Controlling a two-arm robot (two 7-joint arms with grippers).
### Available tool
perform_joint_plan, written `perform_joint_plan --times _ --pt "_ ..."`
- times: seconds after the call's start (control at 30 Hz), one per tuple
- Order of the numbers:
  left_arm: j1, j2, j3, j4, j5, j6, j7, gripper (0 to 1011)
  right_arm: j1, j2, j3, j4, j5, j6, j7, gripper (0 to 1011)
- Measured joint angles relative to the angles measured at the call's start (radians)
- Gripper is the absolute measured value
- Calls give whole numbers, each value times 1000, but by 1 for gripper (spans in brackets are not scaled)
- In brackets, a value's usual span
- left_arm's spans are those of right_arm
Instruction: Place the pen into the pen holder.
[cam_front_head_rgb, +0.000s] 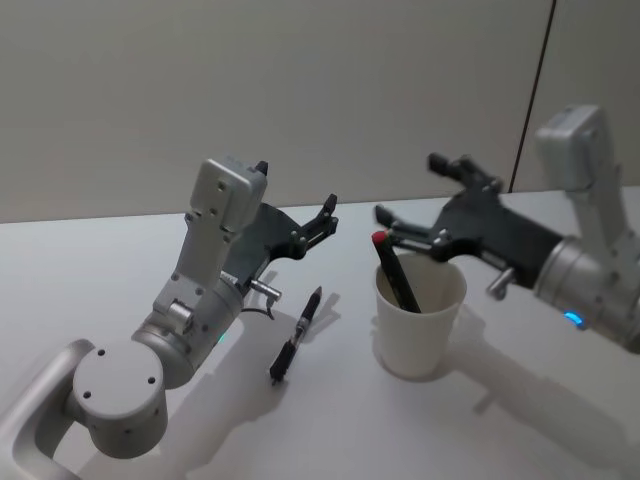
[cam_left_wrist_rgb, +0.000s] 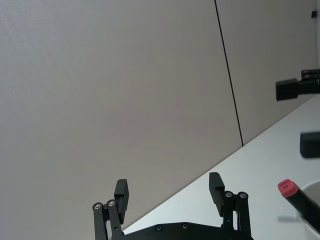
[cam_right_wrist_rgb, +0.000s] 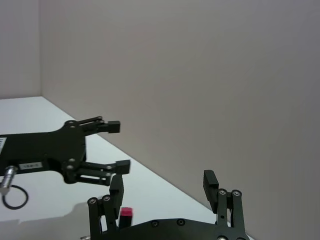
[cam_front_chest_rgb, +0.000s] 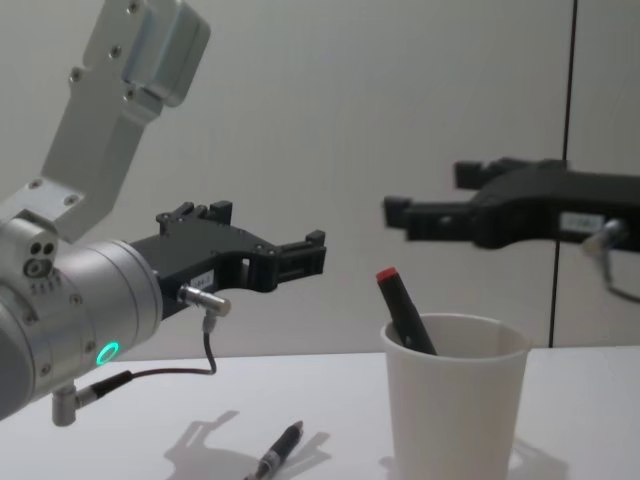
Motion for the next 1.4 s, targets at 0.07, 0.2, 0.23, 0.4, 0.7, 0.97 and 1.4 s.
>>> perform_joint_plan --times 0.07,0.2,0.23,0.4,0.7,0.97,1.4 --pt "0 0 0 0 0 0 0 1001 -3 11 12 -4 11 -1 -16 1001" --pt "0 0 0 0 0 0 0 1001 -15 32 30 -6 35 0 -57 1001" --pt "0 0 0 0 0 0 0 1001 -15 32 30 -6 35 0 -57 1001" --pt "0 0 0 0 0 0 0 1001 -35 49 46 1 60 9 -110 1001" --pt "0 0 0 0 0 0 0 1001 -74 67 63 37 106 32 -218 1002" --pt "0 0 -1 -1 0 -1 -2 1001 -102 69 73 86 144 55 -308 1001" --pt "34 18 -2 -52 -44 44 -21 1001 -127 58 86 194 207 82 -435 1002"
